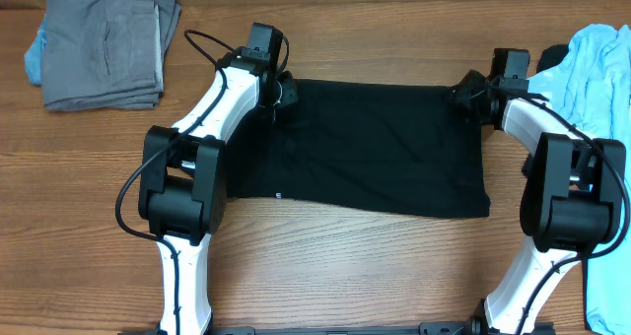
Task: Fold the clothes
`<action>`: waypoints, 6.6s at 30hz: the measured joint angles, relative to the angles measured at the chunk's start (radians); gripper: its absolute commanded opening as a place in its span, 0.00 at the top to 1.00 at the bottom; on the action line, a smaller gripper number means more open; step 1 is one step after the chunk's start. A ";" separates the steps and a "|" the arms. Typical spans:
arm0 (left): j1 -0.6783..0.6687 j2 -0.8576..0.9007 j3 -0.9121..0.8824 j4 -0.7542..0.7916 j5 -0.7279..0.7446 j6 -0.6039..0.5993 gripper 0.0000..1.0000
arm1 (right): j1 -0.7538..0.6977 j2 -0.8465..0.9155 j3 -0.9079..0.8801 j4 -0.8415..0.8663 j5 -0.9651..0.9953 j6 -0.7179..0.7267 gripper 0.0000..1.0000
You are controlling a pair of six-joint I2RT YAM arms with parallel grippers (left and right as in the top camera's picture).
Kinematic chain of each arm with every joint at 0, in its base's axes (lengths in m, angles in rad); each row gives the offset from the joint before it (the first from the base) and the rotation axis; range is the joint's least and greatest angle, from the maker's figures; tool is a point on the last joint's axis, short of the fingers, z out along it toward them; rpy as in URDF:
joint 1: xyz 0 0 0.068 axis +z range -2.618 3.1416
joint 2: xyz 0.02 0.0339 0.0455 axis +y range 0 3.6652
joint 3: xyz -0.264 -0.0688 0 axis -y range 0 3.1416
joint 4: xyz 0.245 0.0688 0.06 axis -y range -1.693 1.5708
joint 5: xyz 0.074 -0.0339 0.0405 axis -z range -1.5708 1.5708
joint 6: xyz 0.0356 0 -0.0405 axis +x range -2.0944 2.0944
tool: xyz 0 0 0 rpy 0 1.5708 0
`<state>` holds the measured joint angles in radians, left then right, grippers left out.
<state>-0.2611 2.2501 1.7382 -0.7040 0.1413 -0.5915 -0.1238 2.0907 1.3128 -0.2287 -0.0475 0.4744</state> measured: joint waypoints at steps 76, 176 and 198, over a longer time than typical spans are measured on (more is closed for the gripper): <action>0.045 -0.219 -0.124 -0.549 -0.240 0.105 0.62 | -0.034 -0.312 0.011 -0.996 0.038 0.243 0.42; -0.077 -0.193 0.037 -0.422 -0.167 0.140 0.37 | 0.066 -0.302 -0.267 -0.708 0.031 0.216 0.38; 0.092 -0.220 -0.352 -0.126 -0.084 0.150 0.37 | 0.065 -0.302 -0.269 -0.715 0.030 0.225 0.25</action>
<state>-0.1688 2.0300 1.3857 -0.8303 0.0570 -0.4412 -0.0589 1.7885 1.0443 -0.9432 -0.0177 0.6994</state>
